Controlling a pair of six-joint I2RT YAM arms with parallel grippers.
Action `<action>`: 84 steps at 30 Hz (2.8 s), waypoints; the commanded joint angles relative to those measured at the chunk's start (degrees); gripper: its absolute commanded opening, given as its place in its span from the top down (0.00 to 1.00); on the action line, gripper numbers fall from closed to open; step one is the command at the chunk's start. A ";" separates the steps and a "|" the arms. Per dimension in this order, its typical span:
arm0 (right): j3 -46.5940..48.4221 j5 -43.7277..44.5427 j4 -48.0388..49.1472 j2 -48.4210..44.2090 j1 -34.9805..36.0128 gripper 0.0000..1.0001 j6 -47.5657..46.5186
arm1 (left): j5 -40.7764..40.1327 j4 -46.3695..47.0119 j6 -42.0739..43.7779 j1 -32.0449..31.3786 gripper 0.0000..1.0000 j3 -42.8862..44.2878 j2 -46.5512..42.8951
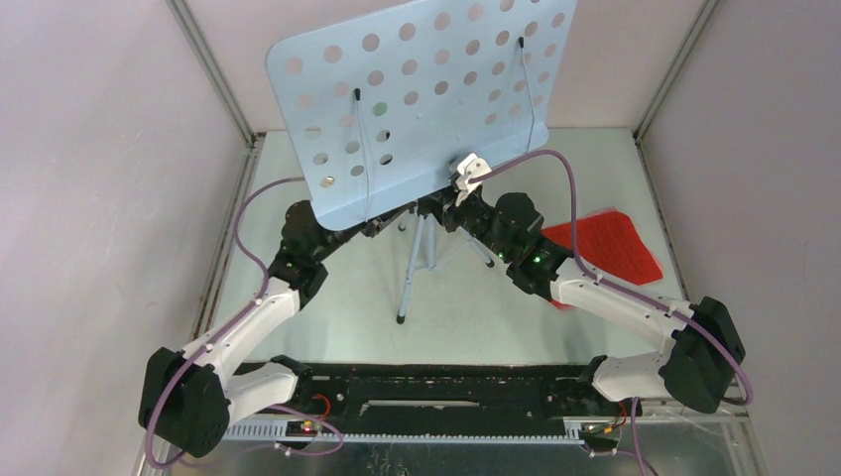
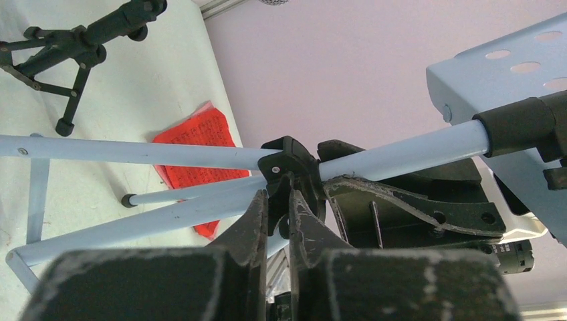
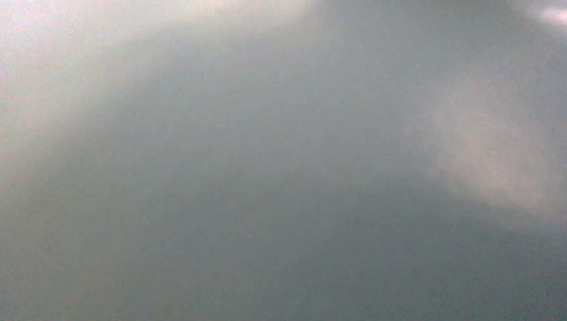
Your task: Pack up the instrument practice props
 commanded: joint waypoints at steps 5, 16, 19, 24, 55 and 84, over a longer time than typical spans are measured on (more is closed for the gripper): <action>-0.92 -2.42 -5.62 1.29 1.43 1.00 0.95 | -0.69 -7.85 -9.33 -0.55 1.00 2.46 -1.04; -0.92 -1.81 -5.44 1.51 1.81 1.00 0.80 | -2.74 -17.81 -32.76 -0.63 1.00 1.26 -5.88; -0.95 -1.72 -5.38 1.69 1.81 1.00 0.97 | -1.93 -16.52 -35.66 -0.65 0.92 2.05 -6.57; -0.92 -1.70 -4.62 2.10 1.99 1.00 1.14 | -2.80 -14.71 -32.97 0.20 0.56 2.57 -7.16; -0.98 -2.71 -3.58 1.23 2.00 1.00 1.15 | 18.18 10.73 97.66 9.86 0.12 -12.20 -9.86; -0.92 -1.50 -4.78 1.32 1.98 1.00 0.95 | 33.47 17.34 117.73 5.03 0.38 -4.10 -5.80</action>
